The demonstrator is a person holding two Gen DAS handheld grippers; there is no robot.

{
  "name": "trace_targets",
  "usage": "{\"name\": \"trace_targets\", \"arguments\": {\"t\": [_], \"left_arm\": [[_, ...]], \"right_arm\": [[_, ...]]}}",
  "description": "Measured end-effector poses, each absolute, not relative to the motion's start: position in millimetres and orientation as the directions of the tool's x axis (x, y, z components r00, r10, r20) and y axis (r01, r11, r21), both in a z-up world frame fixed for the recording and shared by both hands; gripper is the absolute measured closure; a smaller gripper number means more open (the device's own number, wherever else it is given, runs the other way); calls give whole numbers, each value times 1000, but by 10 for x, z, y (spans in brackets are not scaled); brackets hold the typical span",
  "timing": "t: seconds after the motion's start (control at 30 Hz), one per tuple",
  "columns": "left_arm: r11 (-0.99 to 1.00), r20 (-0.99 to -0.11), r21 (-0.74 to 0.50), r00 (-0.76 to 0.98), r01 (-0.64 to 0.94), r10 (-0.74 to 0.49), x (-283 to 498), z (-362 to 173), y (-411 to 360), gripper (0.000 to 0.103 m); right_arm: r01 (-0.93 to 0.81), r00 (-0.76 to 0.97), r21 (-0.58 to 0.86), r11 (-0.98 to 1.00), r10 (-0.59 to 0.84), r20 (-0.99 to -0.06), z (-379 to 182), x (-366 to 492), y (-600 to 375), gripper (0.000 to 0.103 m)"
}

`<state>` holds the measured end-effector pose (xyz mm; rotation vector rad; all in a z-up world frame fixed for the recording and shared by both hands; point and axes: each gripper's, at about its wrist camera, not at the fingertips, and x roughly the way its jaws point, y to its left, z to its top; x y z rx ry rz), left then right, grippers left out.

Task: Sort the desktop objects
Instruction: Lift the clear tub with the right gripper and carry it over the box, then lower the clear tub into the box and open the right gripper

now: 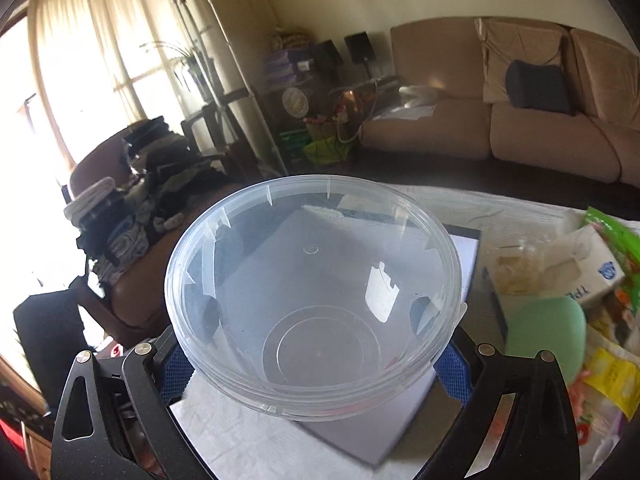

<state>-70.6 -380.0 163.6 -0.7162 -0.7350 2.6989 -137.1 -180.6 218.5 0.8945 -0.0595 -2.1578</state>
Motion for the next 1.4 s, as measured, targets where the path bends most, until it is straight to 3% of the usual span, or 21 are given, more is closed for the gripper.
{"name": "trace_targets", "arguments": {"t": [0.17,0.33,0.6,0.9,1.1,1.4], "left_arm": [[-814,-419,-581,-866,26,272,-818,1410,-4491,0],[-808,-464,-578,-861,119,205,-926,1220,-4810,0],[-782,-480,-605,-852,151,208,-1083,1011,-4971,0],[-779,-467,-611,-858,139,213,-1007,971,-4986,0],[-753,-449,-645,-863,134,231,-940,984,-5026,0],[-748,-439,-653,-865,120,244,-929,1006,-5031,0]], "right_arm": [[619,-409,334,-711,-654,-636,1864,-1900,-2470,4],[641,-392,261,-722,-600,-698,1557,-2232,-3145,4],[725,-333,130,-676,-509,-794,1011,-2570,-3960,4],[719,-355,138,-682,-530,-770,814,-2570,-4001,3],[700,-293,113,-706,-427,-856,657,-2585,-4010,3],[681,-243,111,-724,-367,-898,711,-2493,-3835,3]]}}
